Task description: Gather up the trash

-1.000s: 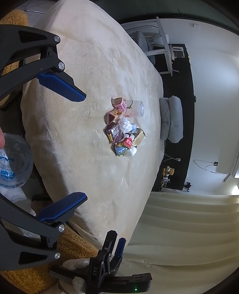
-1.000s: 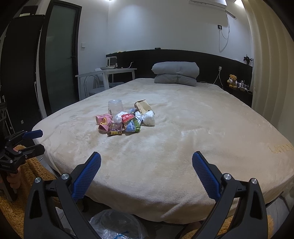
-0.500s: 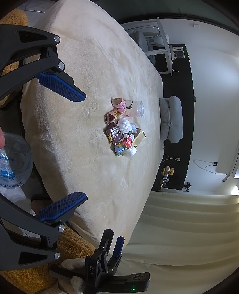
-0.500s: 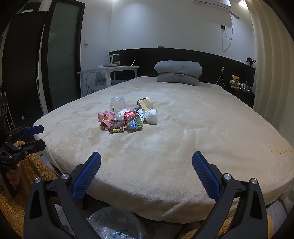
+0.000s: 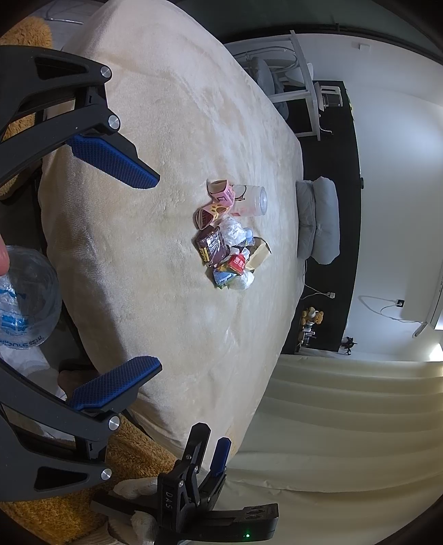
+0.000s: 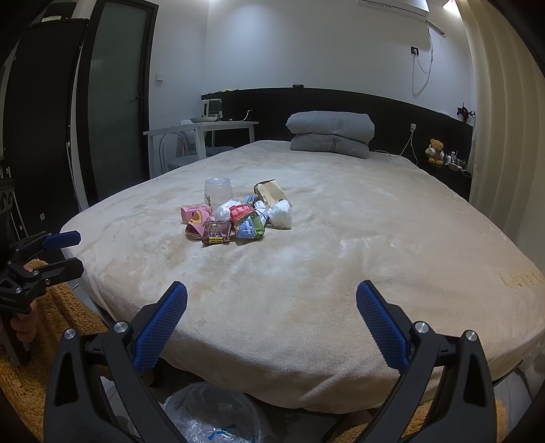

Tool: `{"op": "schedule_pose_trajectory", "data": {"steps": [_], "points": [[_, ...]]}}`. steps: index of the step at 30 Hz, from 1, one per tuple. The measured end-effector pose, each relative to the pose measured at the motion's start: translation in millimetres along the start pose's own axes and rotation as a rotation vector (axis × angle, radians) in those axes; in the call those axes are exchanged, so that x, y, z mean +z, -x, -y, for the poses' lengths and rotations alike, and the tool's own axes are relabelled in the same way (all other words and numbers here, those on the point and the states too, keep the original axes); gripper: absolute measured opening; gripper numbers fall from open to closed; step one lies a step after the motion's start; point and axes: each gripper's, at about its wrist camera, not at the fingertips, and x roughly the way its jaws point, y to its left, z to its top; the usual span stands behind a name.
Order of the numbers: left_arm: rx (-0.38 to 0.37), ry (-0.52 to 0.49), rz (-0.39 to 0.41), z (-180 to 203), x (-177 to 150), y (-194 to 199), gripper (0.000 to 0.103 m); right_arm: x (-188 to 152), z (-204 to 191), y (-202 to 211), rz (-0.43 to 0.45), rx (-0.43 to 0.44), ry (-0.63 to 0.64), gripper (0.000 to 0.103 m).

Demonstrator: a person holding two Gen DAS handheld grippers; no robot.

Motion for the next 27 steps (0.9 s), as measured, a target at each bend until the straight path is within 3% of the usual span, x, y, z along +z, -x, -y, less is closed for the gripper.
{"op": "schedule_pose_trajectory", "data": {"steps": [19,22,27], "points": [[-0.035,0.003,-0.013,3.6,-0.5,-0.3,0.097,1.7,11.9,5.2,0.013,-0.010,-0.062,0.098],[-0.060,0.020,-0.017,3.1,0.3,-0.2,0.097,2.4,15.1,3.3,-0.001,-0.047,-0.067,0.098],[-0.066,0.067,-0.027,-3.6,3.3,-3.1,0.097,7.8,20.4,-6.2,-0.035,-0.021,-0.091,0.098]]}}
